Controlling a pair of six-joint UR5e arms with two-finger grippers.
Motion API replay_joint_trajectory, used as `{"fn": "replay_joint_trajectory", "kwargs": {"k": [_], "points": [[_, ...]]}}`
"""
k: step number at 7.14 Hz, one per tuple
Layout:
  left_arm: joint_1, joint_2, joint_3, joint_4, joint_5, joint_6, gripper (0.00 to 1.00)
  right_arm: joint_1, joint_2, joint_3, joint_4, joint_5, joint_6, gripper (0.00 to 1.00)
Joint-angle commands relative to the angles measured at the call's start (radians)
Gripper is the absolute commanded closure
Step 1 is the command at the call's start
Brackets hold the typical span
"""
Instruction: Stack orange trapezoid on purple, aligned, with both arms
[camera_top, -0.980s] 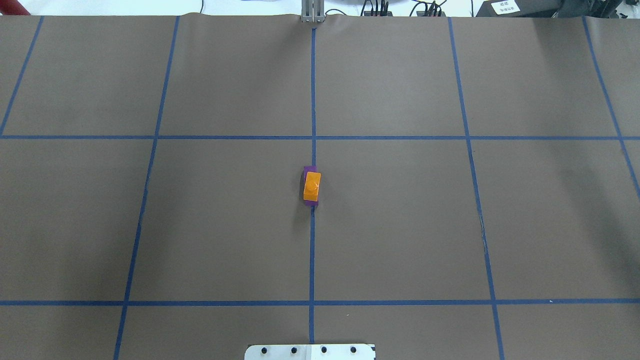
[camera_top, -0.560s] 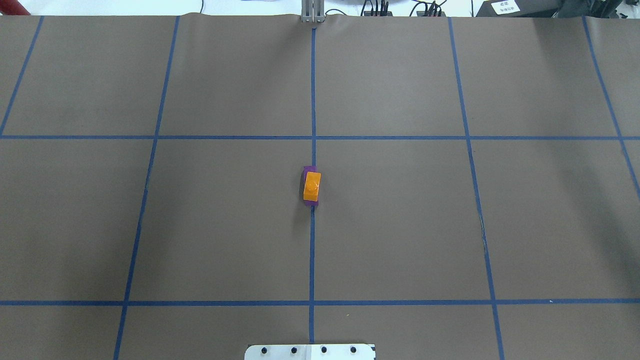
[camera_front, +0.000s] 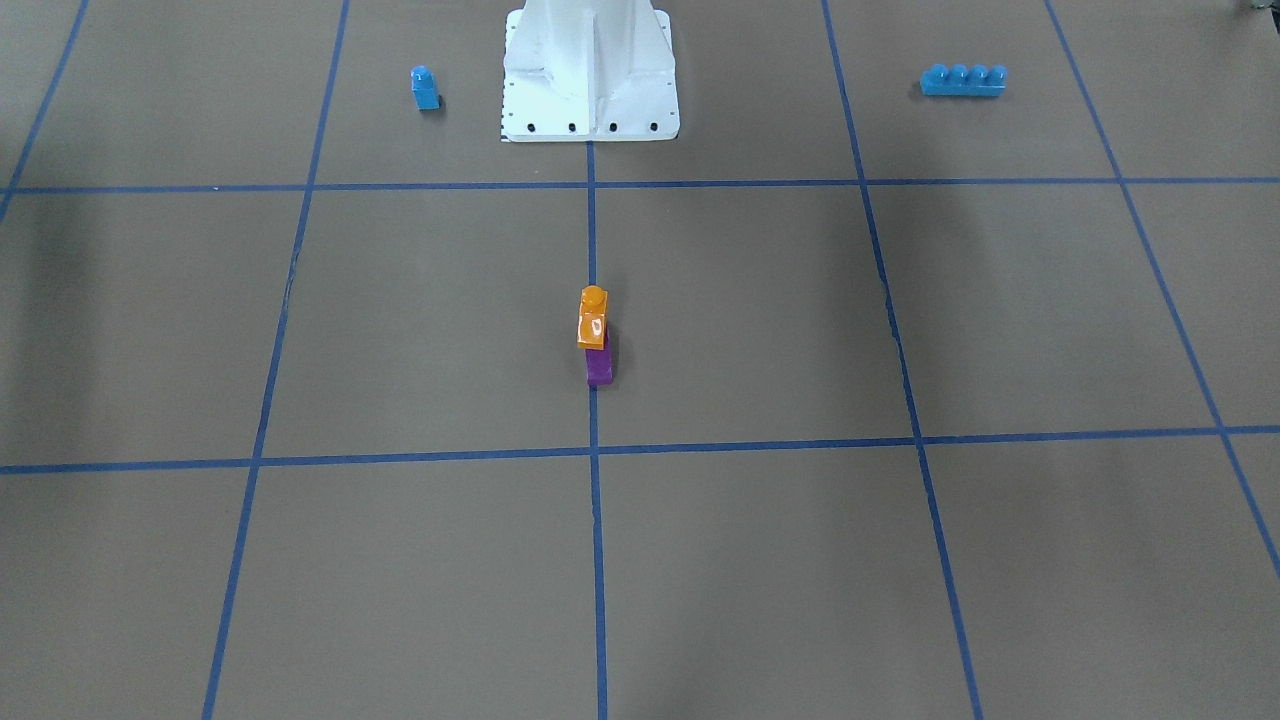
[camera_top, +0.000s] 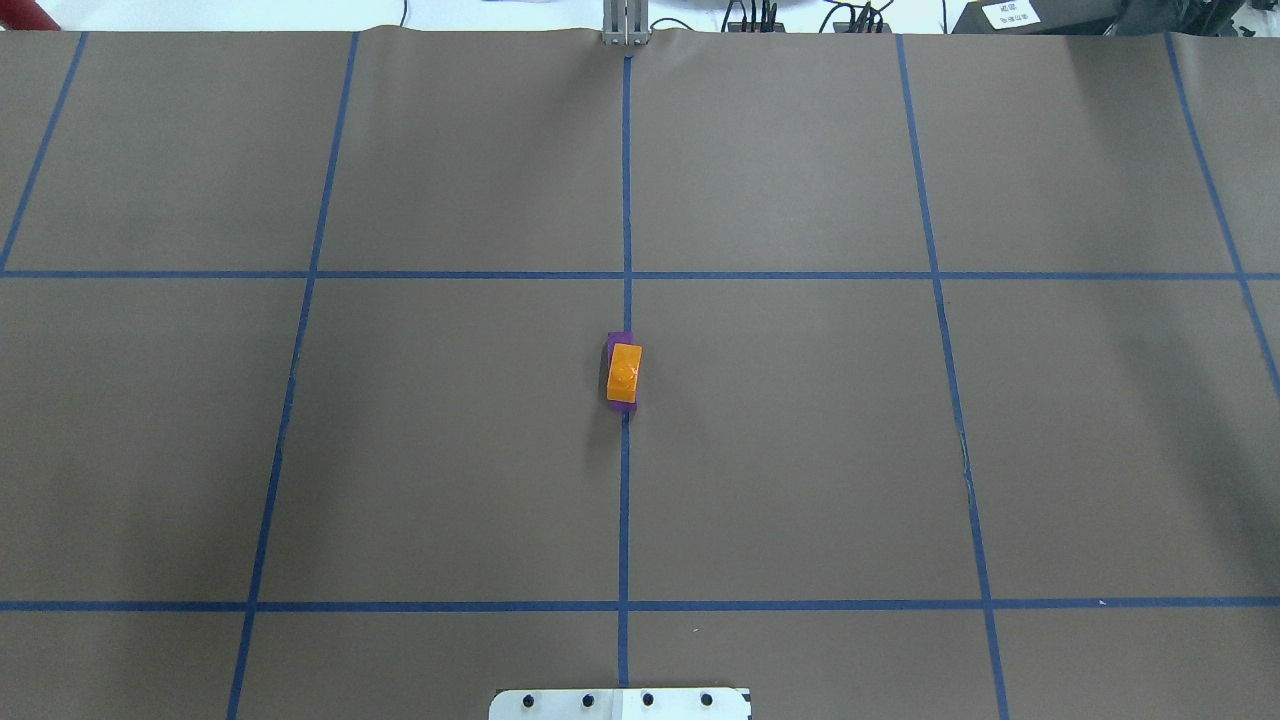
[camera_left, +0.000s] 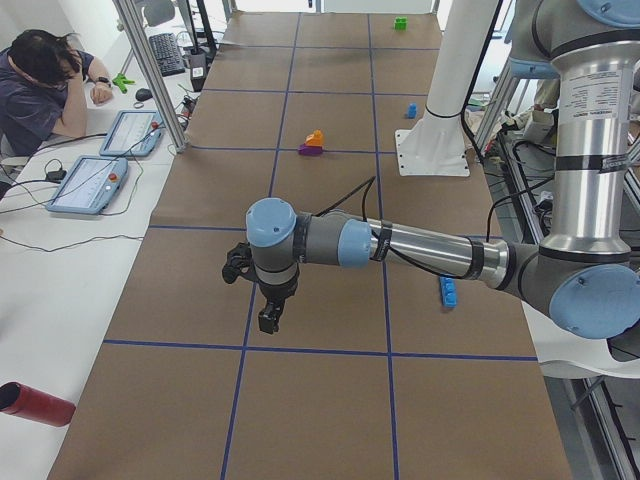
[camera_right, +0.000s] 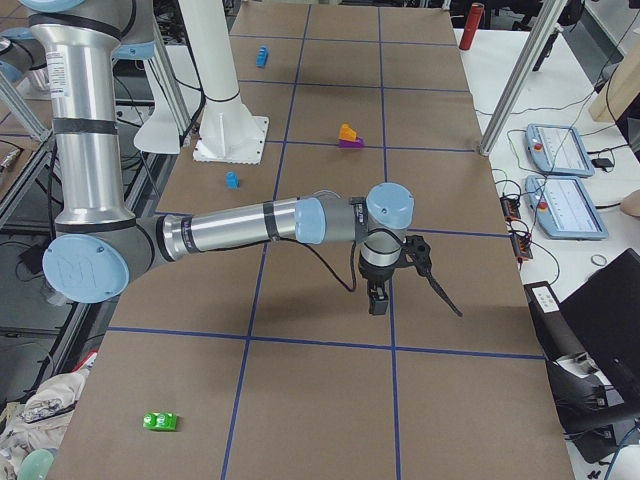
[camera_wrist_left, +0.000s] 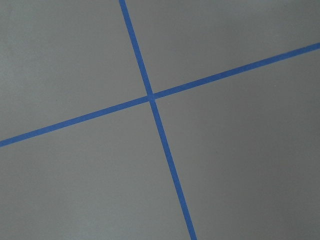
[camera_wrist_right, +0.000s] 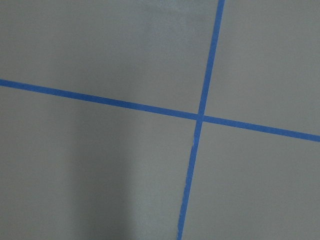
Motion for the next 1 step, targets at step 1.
{"fn": "replay_joint_trajectory", "kwargs": {"k": [1], "points": [[0.000, 0.000, 0.001, 0.000, 0.004, -0.002, 0.00, -0.002, 0.002, -0.001, 0.000, 0.016, -0.001, 0.00]]}}
